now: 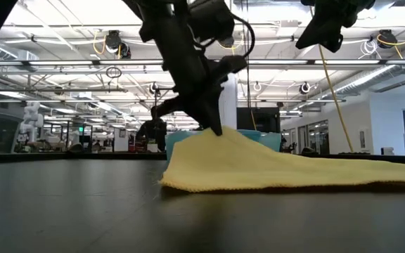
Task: Fold microfiber towels
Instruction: Fold the yellow microfiber towel
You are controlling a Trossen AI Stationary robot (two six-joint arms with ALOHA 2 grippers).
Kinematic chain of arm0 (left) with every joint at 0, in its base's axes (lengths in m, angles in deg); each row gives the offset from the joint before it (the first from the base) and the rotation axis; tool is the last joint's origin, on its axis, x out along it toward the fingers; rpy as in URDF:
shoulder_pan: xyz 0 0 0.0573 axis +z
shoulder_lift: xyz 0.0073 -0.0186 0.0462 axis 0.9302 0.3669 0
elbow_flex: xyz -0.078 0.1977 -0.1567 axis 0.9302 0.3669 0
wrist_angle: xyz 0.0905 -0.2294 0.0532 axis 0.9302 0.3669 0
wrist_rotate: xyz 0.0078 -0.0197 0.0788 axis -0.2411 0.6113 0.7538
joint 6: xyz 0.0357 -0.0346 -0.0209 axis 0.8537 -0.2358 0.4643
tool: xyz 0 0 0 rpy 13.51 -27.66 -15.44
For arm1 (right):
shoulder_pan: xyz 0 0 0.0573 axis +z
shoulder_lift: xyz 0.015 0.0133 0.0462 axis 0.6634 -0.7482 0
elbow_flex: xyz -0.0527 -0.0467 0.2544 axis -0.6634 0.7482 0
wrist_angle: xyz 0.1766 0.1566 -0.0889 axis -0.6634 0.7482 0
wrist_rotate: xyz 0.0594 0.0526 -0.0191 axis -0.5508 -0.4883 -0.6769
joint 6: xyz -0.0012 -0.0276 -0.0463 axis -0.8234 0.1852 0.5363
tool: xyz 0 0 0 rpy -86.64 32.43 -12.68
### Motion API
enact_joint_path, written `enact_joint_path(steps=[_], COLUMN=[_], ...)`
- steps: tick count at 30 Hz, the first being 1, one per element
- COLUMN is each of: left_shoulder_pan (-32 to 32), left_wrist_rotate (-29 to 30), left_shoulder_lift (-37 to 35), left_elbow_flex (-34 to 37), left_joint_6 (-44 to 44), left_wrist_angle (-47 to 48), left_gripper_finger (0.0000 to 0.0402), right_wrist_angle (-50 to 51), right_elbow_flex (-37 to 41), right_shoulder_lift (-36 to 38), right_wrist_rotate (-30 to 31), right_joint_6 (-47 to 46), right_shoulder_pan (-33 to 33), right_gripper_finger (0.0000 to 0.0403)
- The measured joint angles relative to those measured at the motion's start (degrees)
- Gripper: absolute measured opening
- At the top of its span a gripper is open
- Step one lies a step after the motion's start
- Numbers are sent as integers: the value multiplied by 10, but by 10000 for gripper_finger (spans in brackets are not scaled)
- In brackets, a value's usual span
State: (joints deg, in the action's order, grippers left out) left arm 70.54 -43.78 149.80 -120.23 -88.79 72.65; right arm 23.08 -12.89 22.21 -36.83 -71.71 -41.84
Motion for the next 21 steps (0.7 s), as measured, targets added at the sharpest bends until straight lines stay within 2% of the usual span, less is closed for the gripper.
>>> enact_joint_path(steps=[7,12,21], left_shoulder_pan=[-40,-80,-133], left_wrist_rotate=[26,89,116], left_shoulder_lift=[-6,-10,-14], left_elbow_flex=[0,-4,-26], left_joint_6=[6,20,80], left_wrist_angle=[15,17,-13], left_gripper_finger=[1,1,0], right_wrist_angle=[0,0,-17], right_elbow_flex=[0,0,28], right_shoulder_lift=[0,0,0], right_wrist_rotate=[1,1,0], right_joint_6=[0,0,-8], right_shoulder_pan=[0,0,0], right_gripper_finger=[0,0,0])
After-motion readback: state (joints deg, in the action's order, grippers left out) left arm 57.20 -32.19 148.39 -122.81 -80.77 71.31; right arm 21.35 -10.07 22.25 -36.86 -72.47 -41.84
